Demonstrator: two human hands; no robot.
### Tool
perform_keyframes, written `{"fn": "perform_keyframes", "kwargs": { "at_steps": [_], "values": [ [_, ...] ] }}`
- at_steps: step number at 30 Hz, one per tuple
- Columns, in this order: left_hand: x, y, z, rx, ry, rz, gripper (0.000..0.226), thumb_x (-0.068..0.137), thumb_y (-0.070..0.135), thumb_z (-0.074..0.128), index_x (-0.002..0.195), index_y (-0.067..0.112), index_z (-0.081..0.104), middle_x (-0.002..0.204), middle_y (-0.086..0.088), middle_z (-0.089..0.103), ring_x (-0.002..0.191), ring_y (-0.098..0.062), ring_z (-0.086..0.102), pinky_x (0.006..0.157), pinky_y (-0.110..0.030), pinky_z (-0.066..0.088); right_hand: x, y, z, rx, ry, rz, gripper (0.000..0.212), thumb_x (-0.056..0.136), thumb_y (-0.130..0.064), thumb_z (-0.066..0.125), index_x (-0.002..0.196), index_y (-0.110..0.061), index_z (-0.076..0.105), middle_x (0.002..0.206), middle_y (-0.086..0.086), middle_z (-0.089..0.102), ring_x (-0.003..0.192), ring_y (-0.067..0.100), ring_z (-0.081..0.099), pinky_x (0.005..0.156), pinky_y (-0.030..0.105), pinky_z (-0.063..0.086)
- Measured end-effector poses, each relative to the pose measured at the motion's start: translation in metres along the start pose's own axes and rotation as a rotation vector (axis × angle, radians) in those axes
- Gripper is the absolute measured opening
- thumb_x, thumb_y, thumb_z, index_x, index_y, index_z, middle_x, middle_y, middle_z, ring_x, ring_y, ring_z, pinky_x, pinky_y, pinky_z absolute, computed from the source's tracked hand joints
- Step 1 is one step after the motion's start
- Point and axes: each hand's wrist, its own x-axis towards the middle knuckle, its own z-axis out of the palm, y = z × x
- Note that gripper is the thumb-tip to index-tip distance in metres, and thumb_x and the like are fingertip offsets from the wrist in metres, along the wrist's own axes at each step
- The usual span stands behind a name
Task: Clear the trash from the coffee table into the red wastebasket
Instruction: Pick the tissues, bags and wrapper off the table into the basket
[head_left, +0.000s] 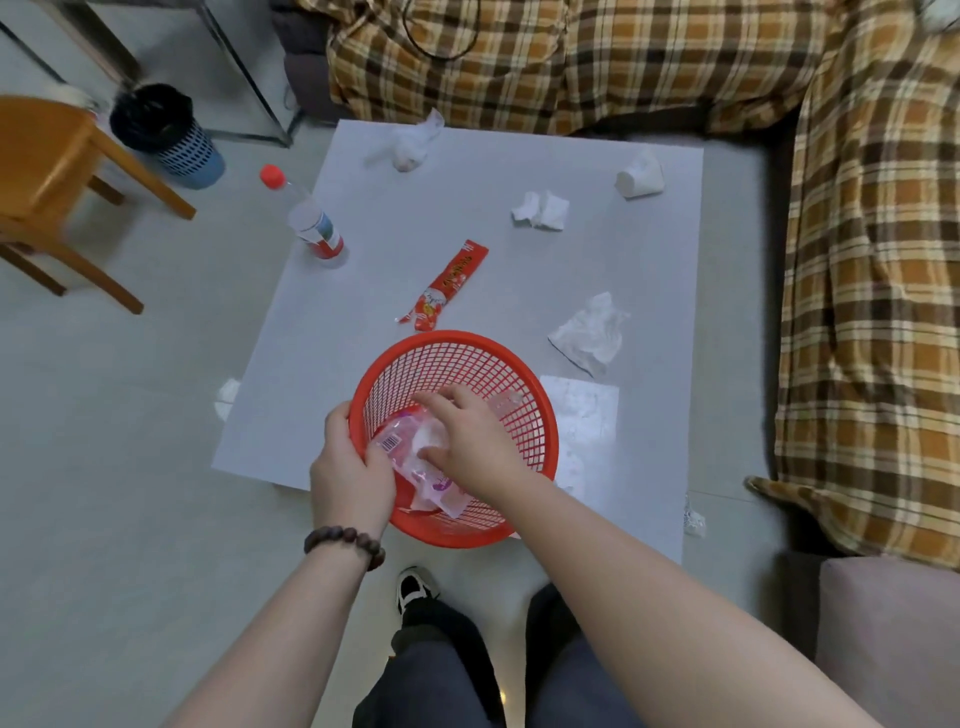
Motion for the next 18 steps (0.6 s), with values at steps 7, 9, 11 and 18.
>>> {"fn": "perform_keyframes", "kwargs": {
  "at_steps": [7, 9, 11, 18],
  "values": [
    [0.011, -0.004, -0.032, -0.078, -0.027, 0.041, 0.043, 0.087, 0.009, 0.044, 0.127, 0.024, 0.045, 0.109, -0.004, 0.064, 0.093, -0.023, 0.060, 0.075, -0.034, 0.052, -0.024, 0.019, -0.031, 0.006, 0.465, 0.166, 0.059, 0.082, -0.021, 0.065, 0.137, -0.022, 0.042, 0.138, 0.007, 0.040, 0.129, 0.022, 0.034, 0.106, 0.035, 0.035],
    [0.015, -0.007, -0.039, -0.097, -0.039, 0.049, 0.044, 0.087, 0.009, 0.044, 0.128, 0.024, 0.045, 0.109, -0.004, 0.063, 0.094, -0.025, 0.061, 0.077, -0.038, 0.053, -0.035, 0.026, -0.032, 0.010, 0.442, 0.271, 0.060, 0.086, -0.021, 0.059, 0.140, -0.023, 0.034, 0.140, 0.007, 0.038, 0.129, 0.023, 0.036, 0.102, 0.035, 0.036],
    [0.016, -0.010, -0.043, -0.111, -0.054, 0.065, 0.043, 0.087, 0.008, 0.043, 0.127, 0.024, 0.045, 0.107, -0.004, 0.063, 0.092, -0.025, 0.061, 0.075, -0.037, 0.053, -0.046, 0.027, -0.026, 0.085, 0.394, 0.305, 0.057, 0.089, -0.019, 0.051, 0.142, -0.026, 0.031, 0.138, 0.004, 0.044, 0.124, 0.021, 0.044, 0.095, 0.030, 0.038],
    [0.021, -0.017, -0.046, -0.113, -0.239, 0.157, 0.040, 0.088, 0.008, 0.045, 0.124, 0.025, 0.047, 0.104, 0.001, 0.061, 0.089, -0.018, 0.058, 0.064, -0.023, 0.048, -0.089, 0.020, -0.006, 0.256, 0.512, 0.371, 0.045, 0.091, -0.015, 0.040, 0.135, -0.025, 0.040, 0.119, -0.002, 0.063, 0.100, 0.016, 0.058, 0.075, 0.009, 0.038]
  ]
}}
